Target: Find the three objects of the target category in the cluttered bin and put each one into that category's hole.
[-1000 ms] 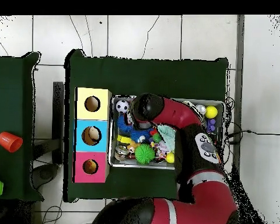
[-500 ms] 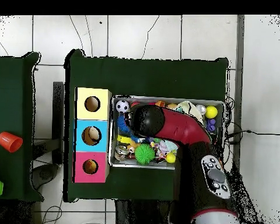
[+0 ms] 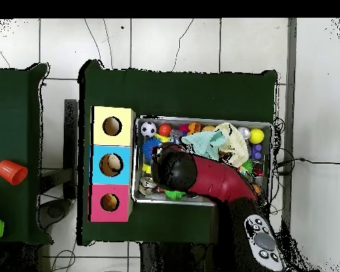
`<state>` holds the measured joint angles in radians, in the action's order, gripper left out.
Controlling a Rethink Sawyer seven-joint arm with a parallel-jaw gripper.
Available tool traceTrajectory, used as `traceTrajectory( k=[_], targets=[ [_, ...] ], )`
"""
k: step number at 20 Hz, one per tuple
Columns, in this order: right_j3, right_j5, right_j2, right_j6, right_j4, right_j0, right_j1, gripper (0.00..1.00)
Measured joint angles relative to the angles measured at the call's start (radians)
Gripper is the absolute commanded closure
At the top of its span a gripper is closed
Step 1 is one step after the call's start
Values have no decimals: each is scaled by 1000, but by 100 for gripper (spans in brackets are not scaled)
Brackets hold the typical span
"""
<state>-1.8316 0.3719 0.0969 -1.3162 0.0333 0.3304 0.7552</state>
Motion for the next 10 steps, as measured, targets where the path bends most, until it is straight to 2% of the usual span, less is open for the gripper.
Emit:
traceTrajectory(
  k=[10],
  targets=[
    [-95, -5, -1, 0, 1, 0, -13, 0]
  ],
)
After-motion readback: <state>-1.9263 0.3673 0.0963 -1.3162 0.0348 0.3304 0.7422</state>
